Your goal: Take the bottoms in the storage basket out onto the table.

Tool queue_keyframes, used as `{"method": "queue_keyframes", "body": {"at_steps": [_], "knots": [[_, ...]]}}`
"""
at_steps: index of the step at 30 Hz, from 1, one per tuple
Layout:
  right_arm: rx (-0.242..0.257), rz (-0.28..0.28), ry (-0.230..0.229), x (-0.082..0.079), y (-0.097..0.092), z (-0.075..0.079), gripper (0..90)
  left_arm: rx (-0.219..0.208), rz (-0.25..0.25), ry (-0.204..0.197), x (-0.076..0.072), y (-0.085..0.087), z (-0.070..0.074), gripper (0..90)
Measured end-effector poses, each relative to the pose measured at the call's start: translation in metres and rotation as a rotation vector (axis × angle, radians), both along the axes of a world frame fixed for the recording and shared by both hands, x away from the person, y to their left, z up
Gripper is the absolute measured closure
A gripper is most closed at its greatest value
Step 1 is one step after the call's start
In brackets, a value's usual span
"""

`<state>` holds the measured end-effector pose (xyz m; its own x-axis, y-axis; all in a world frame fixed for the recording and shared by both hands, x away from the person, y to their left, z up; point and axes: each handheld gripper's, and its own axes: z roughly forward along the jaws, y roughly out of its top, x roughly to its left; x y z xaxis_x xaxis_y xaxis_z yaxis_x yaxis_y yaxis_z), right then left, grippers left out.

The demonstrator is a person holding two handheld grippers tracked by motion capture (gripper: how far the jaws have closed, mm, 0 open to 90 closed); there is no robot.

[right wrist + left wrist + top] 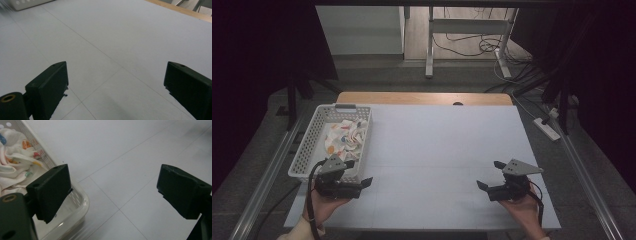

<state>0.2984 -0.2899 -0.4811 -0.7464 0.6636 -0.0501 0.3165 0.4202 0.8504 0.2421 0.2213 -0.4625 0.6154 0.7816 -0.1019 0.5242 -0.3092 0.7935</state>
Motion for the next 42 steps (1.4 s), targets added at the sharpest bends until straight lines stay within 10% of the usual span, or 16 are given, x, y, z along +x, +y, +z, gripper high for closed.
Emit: {"method": "queue_keyframes", "body": {"at_steps": [42], "knots": [[0.001,0.039,0.052,0.012,0.008,-0.007,7.0,-0.005,-0.006,-0.009,0.009,-0.006,0.017,12.6]]}}
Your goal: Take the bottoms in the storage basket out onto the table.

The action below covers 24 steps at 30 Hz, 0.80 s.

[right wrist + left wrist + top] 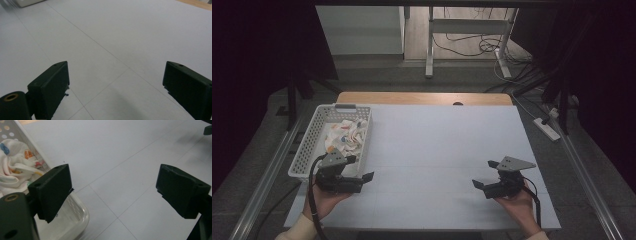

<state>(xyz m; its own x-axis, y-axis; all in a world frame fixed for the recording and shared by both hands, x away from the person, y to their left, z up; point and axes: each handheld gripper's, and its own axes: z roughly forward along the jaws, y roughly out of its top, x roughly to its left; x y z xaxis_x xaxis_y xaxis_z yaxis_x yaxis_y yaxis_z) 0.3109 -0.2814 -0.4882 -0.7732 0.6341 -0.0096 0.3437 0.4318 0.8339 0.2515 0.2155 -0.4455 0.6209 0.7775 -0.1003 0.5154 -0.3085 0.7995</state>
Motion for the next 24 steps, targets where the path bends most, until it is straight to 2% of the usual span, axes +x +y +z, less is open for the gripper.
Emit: {"method": "queue_keyframes", "body": {"at_steps": [4,24], "knots": [[-0.003,0.004,0.004,0.001,0.001,-0.001,7.0,-0.011,0.007,-0.005,0.006,0.001,0.005,12.8],[0.000,0.008,0.005,0.004,0.003,-0.002,7.0,0.011,0.010,-0.018,0.025,-0.004,0.019,12.8]]}}
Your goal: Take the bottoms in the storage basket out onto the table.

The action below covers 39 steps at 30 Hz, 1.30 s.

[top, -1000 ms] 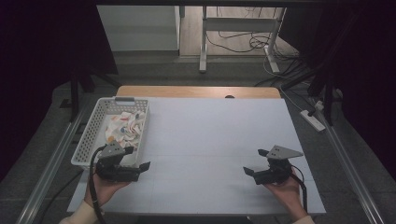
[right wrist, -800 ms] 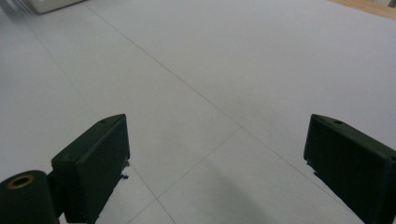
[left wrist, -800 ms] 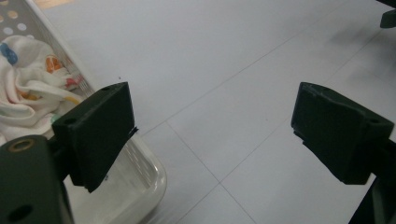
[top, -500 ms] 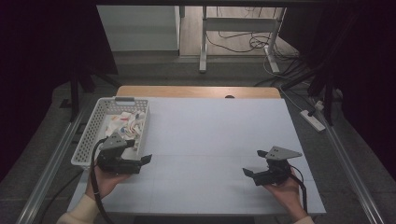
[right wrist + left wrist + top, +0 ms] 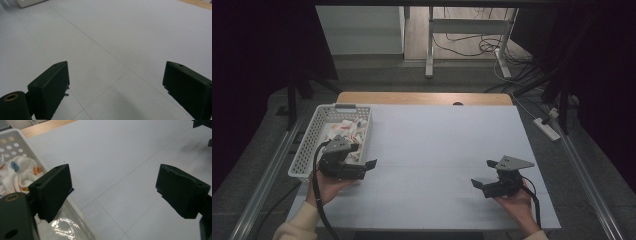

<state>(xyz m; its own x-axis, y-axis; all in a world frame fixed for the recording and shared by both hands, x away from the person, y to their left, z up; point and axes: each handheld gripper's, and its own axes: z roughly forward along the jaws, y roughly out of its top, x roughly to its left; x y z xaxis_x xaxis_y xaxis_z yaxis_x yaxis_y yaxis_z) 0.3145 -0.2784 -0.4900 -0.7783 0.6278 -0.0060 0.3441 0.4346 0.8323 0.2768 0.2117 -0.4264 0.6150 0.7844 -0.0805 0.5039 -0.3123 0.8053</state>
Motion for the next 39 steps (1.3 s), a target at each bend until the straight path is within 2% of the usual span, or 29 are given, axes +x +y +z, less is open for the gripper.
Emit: {"method": "queue_keyframes", "body": {"at_steps": [9,13,16,29,31,39], "knots": [[-0.002,0.007,0.006,0.002,0.001,-0.001,7.1,-0.002,0.006,-0.007,0.013,-0.002,0.001,13.6],[-0.006,0.007,0.004,0.002,0.002,-0.001,7.1,0.008,0.010,0.003,0.020,-0.002,-0.001,13.6],[-0.004,0.010,0.006,0.002,0.002,-0.001,7.1,0.038,0.033,-0.013,0.024,-0.002,0.000,13.8],[-0.014,0.013,0.009,0.003,0.003,-0.002,7.1,0.005,0.047,-0.009,0.042,0.004,0.003,14.4],[-0.013,0.011,0.010,0.003,0.003,-0.003,7.2,-0.002,0.057,-0.021,0.046,0.006,0.004,14.6],[-0.009,0.016,0.009,0.003,0.003,-0.002,7.2,0.003,0.062,-0.006,0.054,0.009,0.002,14.9]]}}
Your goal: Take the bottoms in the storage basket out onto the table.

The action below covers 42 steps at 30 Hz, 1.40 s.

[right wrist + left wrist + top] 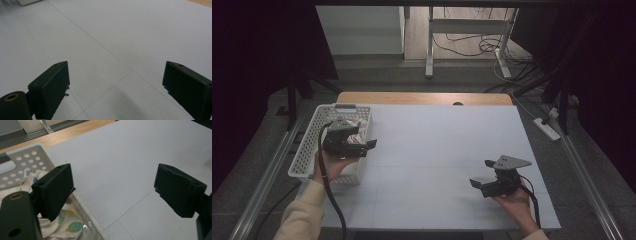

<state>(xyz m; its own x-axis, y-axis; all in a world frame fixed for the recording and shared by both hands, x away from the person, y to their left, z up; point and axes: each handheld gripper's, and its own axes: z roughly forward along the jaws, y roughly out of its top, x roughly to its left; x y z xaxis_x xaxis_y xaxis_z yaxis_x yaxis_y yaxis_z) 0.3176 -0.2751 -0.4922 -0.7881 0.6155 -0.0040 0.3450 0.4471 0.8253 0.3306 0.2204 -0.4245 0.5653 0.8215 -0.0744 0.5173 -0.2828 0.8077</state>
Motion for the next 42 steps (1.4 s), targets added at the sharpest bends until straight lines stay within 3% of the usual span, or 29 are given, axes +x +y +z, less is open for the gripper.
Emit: {"method": "queue_keyframes", "body": {"at_steps": [16,21,34,42], "knots": [[-0.002,0.002,0.004,0.000,0.001,0.000,7.3,-0.008,0.036,0.043,0.024,0.011,-0.009,14.9],[-0.004,0.002,0.006,0.000,0.001,0.000,7.3,-0.013,0.049,0.039,0.029,0.015,-0.009,14.9],[-0.007,0.004,0.012,0.001,0.002,-0.002,7.2,-0.004,0.076,0.047,0.046,0.023,-0.011,14.8],[-0.020,-0.001,0.024,0.003,0.003,-0.004,7.2,0.023,0.101,0.070,0.058,0.029,-0.016,14.7]]}}
